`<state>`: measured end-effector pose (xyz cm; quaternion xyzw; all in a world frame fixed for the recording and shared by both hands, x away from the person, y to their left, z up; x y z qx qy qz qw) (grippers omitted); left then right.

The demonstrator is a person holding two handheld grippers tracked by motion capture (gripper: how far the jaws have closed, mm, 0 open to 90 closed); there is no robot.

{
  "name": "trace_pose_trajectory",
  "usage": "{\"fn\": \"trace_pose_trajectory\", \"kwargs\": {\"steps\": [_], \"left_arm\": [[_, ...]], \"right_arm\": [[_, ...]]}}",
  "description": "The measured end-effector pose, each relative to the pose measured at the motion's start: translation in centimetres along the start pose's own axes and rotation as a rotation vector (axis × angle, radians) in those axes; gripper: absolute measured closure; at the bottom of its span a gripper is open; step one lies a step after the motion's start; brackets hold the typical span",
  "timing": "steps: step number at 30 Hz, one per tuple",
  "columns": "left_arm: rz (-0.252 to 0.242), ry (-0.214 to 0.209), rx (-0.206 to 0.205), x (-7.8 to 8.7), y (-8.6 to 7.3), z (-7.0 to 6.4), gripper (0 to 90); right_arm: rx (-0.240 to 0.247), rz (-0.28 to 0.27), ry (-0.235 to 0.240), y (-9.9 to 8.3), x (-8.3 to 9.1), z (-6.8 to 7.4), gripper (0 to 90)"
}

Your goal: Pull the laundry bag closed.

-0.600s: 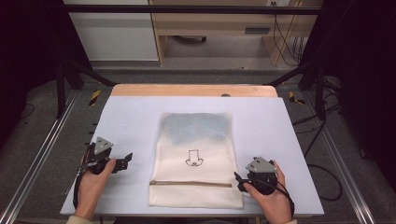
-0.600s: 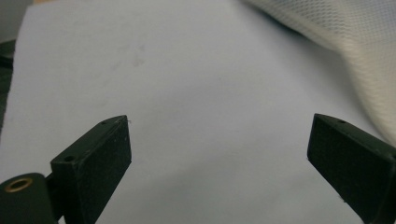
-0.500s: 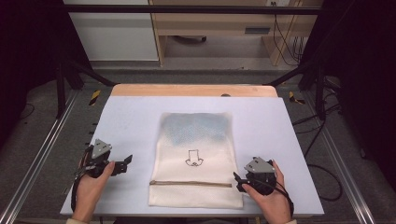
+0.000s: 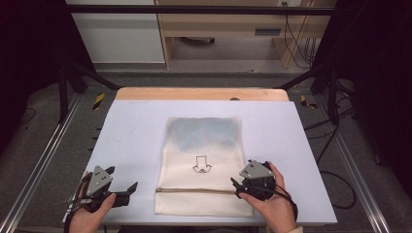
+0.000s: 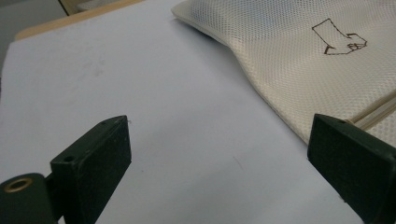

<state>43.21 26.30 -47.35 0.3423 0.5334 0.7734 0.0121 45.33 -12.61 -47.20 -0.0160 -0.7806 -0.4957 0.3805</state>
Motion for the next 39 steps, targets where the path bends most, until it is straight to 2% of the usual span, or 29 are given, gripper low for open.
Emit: {"fn": "trace_pose_trajectory", "kwargs": {"steps": [2,3,4,5,7,8,11,12,17,21,22,23,29,39], "left_arm": [[-0.007,0.025,-0.012,0.1,0.0,0.3,6.1],[-0.011,0.036,-0.011,0.2,0.1,0.4,6.1],[-0.023,0.066,-0.013,0.1,0.1,0.8,6.1],[-0.023,0.066,-0.013,0.1,0.1,0.8,6.1],[-0.023,0.064,-0.004,0.1,0.0,1.0,6.1],[-0.025,0.064,-0.001,0.1,0.0,1.0,6.1],[-0.017,0.069,-0.004,0.1,-0.1,1.2,6.1],[-0.014,0.066,0.009,0.1,-0.1,1.2,6.2],[-0.008,0.067,0.018,0.0,-0.2,1.4,6.4],[-0.019,0.075,0.036,0.2,-0.1,1.9,6.3],[-0.022,0.080,0.040,0.3,-0.1,2.0,6.3],[-0.024,0.079,0.045,0.4,-0.1,2.1,6.3],[-0.001,0.087,0.077,0.6,-0.6,3.1,6.6],[-0.020,0.075,0.102,1.4,-0.5,3.6,6.9]], "right_arm": [[0.022,0.011,0.017,0.9,-0.1,0.5,24.5],[0.052,0.007,0.030,2.2,-0.2,1.2,27.6],[0.062,0.015,0.047,2.8,-0.3,1.6,27.6],[0.062,0.015,0.047,2.8,-0.3,1.6,27.6],[0.084,0.010,0.078,4.7,-0.4,2.4,31.2],[0.084,0.010,0.078,4.7,-0.4,2.4,31.2],[0.115,-0.015,0.090,6.8,-0.4,2.9,31.7],[0.121,-0.017,0.106,7.9,-0.5,3.3,31.8],[0.142,-0.009,0.117,9.5,-1.0,4.1,27.8],[0.163,0.000,0.135,10.3,-1.6,5.2,25.7],[0.178,0.015,0.152,10.4,-2.0,5.9,26.7],[0.178,0.015,0.152,10.4,-2.0,5.9,26.7],[0.209,0.040,0.216,10.9,-2.8,7.8,38.7],[0.278,0.090,0.301,12.2,-3.4,10.2,55.0]]}}
Point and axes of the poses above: each handheld gripper's, and its own axes: x roughly backward along the jaws, y roughly out of its top, z roughly to its left, the point moved 7 cm from there along -x, roughly forward along the jaws, and after that the axes turned 5 degrees about -x, right-handed, at the moved point
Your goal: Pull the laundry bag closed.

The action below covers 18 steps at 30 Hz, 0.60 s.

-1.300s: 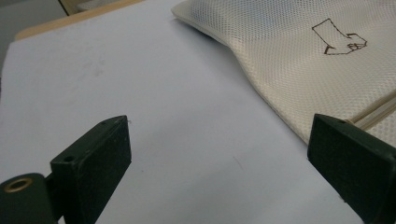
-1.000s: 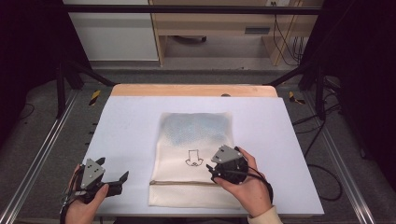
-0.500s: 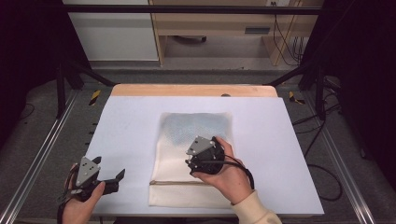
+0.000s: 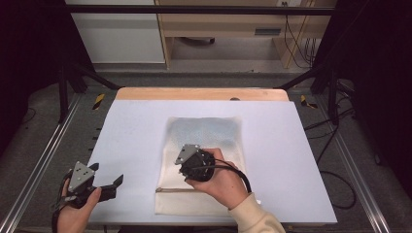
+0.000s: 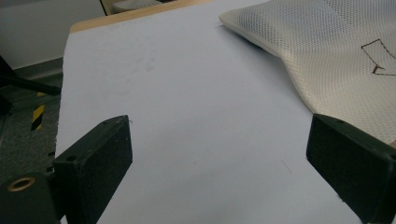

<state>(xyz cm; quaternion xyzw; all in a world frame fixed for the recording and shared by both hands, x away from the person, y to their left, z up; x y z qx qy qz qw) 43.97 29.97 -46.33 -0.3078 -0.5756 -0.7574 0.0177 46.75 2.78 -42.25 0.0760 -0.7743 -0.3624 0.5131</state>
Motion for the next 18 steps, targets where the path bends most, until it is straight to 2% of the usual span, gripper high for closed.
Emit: {"fn": "trace_pose_trajectory", "kwargs": {"steps": [6,7,9,18], "left_arm": [[0.000,-0.001,0.004,0.1,0.0,0.2,6.9],[0.010,0.000,0.001,0.0,0.0,0.2,6.9],[0.017,0.006,-0.004,0.0,0.0,0.2,6.9],[0.022,0.020,-0.003,0.0,-0.1,0.5,6.9]], "right_arm": [[0.025,0.018,0.053,0.5,-0.7,0.6,63.3],[0.023,0.032,0.076,0.6,-1.3,1.0,65.0],[0.030,0.037,0.079,0.7,-1.5,1.1,65.8],[0.060,0.096,0.157,1.2,-4.4,3.0,74.5]]}}
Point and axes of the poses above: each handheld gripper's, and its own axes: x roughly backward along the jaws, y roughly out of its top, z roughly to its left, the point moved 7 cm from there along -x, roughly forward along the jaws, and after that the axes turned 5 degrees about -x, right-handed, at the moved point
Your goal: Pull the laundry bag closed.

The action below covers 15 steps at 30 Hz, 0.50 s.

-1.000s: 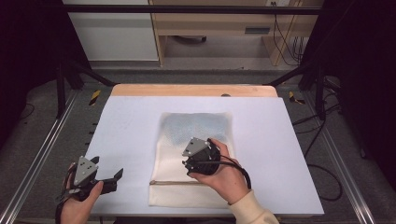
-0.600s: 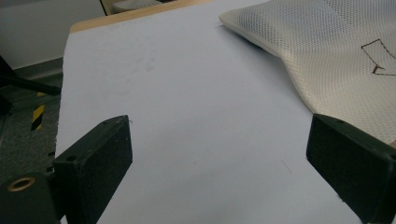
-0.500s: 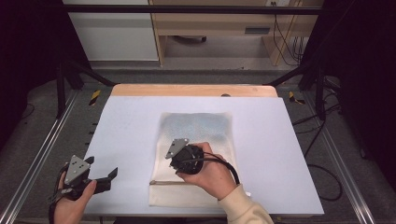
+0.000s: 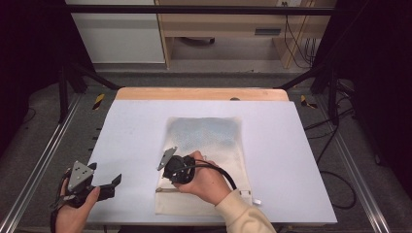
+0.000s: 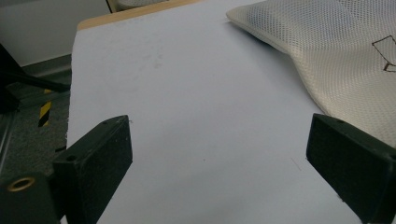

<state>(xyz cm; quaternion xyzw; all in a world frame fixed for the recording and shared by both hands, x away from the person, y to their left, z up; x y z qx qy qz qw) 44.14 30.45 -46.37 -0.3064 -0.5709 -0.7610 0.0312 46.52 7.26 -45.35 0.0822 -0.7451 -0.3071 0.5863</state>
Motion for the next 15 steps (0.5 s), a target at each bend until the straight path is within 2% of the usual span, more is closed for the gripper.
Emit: {"fn": "trace_pose_trajectory", "kwargs": {"steps": [5,12,15], "left_arm": [[0.004,-0.008,0.005,0.1,0.0,0.0,6.9],[-0.030,-0.012,0.029,0.7,0.2,0.3,6.9],[-0.026,-0.012,0.018,0.7,0.2,0.3,6.9]], "right_arm": [[0.009,0.015,0.034,0.4,-1.2,0.8,78.1],[0.019,0.033,0.070,0.6,-2.2,1.4,81.8],[0.022,0.039,0.080,0.8,-2.6,1.6,82.4]]}}
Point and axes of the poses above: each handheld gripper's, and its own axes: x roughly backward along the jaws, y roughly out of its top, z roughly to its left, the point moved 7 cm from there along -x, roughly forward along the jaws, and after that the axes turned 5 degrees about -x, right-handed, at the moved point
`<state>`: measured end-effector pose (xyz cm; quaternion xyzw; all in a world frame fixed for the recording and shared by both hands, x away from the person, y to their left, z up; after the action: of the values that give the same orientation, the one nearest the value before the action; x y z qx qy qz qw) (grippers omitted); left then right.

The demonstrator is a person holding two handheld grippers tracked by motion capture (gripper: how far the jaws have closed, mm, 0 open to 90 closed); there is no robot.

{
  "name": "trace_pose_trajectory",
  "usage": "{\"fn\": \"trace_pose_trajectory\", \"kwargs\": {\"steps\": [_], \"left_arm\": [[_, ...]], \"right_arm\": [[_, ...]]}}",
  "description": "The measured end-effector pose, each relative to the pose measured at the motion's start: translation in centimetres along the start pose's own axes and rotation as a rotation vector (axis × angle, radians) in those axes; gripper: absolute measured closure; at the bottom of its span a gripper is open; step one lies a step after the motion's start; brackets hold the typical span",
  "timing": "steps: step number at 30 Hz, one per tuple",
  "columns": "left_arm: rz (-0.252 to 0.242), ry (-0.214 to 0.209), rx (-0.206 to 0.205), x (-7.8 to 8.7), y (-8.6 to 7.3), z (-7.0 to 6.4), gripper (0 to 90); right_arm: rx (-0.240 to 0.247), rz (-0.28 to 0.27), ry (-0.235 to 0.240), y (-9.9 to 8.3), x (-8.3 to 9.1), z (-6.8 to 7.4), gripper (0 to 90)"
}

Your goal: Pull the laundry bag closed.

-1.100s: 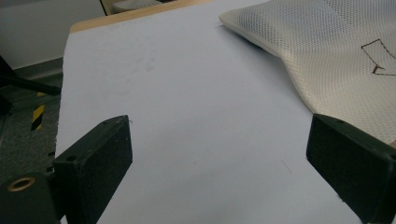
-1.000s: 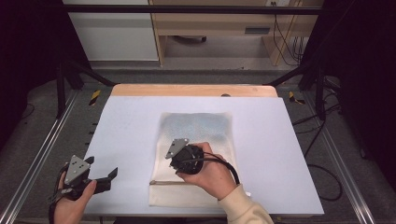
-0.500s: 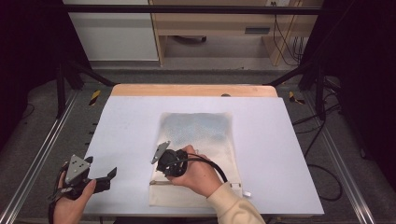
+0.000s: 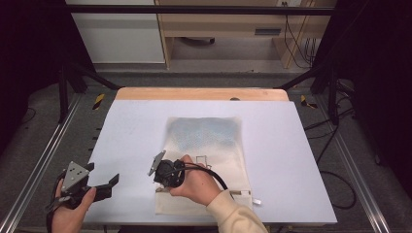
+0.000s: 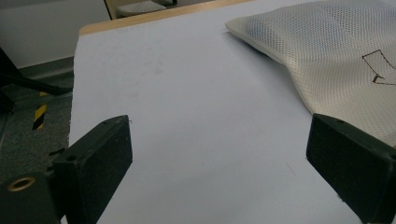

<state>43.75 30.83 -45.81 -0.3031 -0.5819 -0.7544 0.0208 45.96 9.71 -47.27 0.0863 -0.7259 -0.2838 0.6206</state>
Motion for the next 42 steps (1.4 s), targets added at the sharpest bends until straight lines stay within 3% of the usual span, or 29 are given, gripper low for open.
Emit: {"fn": "trace_pose_trajectory", "kwargs": {"steps": [4,11,22,26,32,35,37,40,42], "left_arm": [[0.026,-0.004,-0.009,-0.3,-0.2,-0.1,6.9],[0.029,-0.026,-0.001,-0.3,-0.2,-0.5,6.9],[0.033,-0.068,0.009,-0.5,0.0,-1.7,6.8],[0.033,-0.107,0.013,-0.8,0.0,-2.8,5.9],[0.073,-0.213,0.009,-1.4,-0.2,-5.1,6.7],[0.087,-0.238,-0.003,-1.7,-0.3,-6.0,7.3],[0.094,-0.270,0.016,-1.9,-0.4,-6.7,7.5],[0.114,-0.287,-0.010,-2.0,-0.5,-7.5,9.3],[0.119,-0.321,0.002,-2.2,-0.7,-8.3,9.5]], "right_arm": [[0.005,-0.005,0.017,0.2,-0.3,0.3,82.9],[0.006,0.008,0.045,0.5,-1.0,0.8,82.5],[-0.001,0.043,0.105,0.2,-2.4,1.4,72.4],[-0.001,0.066,0.109,0.0,-2.9,1.4,81.4],[-0.022,0.038,0.115,0.1,-2.1,1.1,81.8],[-0.023,0.027,0.127,0.1,-1.7,1.1,81.8],[-0.027,0.020,0.130,0.2,-1.5,1.0,81.7],[-0.025,0.021,0.135,0.2,-1.4,0.9,81.7],[-0.024,0.021,0.133,0.3,-1.3,0.9,81.7]]}}
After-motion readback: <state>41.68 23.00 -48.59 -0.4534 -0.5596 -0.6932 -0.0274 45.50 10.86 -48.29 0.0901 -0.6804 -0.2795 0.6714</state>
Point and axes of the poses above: each handheld gripper's, and its own axes: x roughly backward along the jaws, y roughly out of its top, z roughly to its left, the point moved 7 cm from there along -x, roughly forward along the jaws, and after that the axes turned 5 degrees about -x, right-handed, at the moved point
